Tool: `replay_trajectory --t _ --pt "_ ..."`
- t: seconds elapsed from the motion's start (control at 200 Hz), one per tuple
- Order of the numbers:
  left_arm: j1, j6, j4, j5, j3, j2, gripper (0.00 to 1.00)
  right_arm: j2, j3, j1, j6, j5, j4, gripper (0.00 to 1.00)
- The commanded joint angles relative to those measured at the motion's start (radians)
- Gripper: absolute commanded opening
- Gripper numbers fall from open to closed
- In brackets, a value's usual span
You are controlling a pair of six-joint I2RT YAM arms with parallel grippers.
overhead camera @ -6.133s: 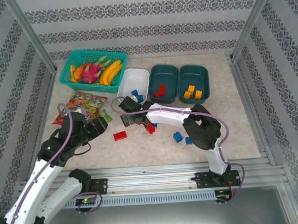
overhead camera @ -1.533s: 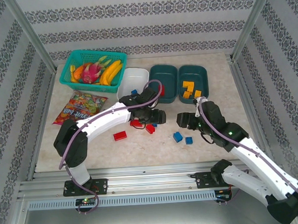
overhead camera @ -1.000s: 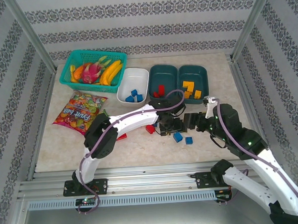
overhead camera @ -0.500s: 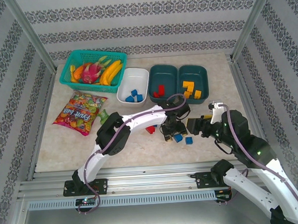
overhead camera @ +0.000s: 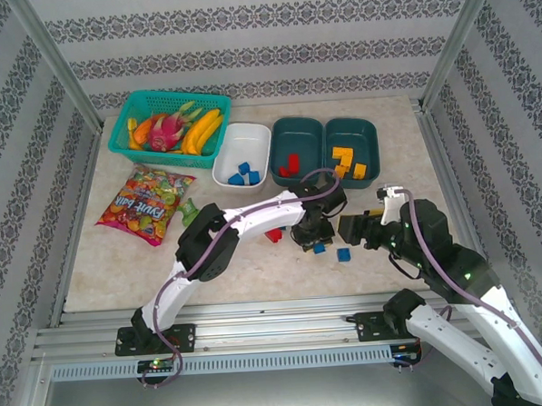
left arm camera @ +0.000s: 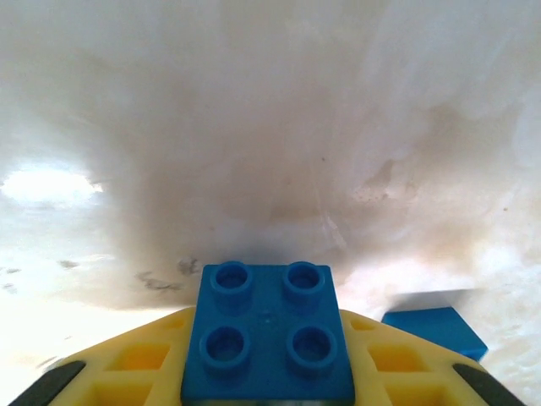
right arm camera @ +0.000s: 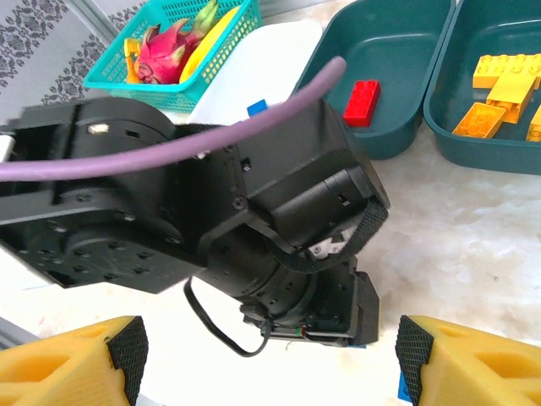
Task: Sort the legos into containers by color
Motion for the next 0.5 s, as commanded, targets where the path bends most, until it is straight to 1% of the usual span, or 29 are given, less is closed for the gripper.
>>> replay_trajectory --t 0.0,0.15,0.26,0.39,0.495 --pt "0.066 0.075 -0.083 -0.099 0.035 -0.137 0.24 0.026 0.035 0.01 0.0 -0.025 0.065 0.8" --pt "0.191 0.191 -0.095 -0.137 0.047 -0.206 0.24 0.095 0.054 0.01 0.026 -0.034 0.173 0.82" --pt "0.3 0.29 -0.093 -0.139 0.079 -0.208 0.24 0.199 0.075 0.008 0.064 -0.04 0.264 0.83" --pt "0.416 0.404 -0.066 -0.184 0.139 -0.155 0.24 0.341 0.118 0.008 0.116 -0.058 0.347 0.83" --pt "0.487 0.466 -0.056 -0.185 0.258 -0.06 0.24 0.429 0.149 0.008 0.14 -0.074 0.409 0.83"
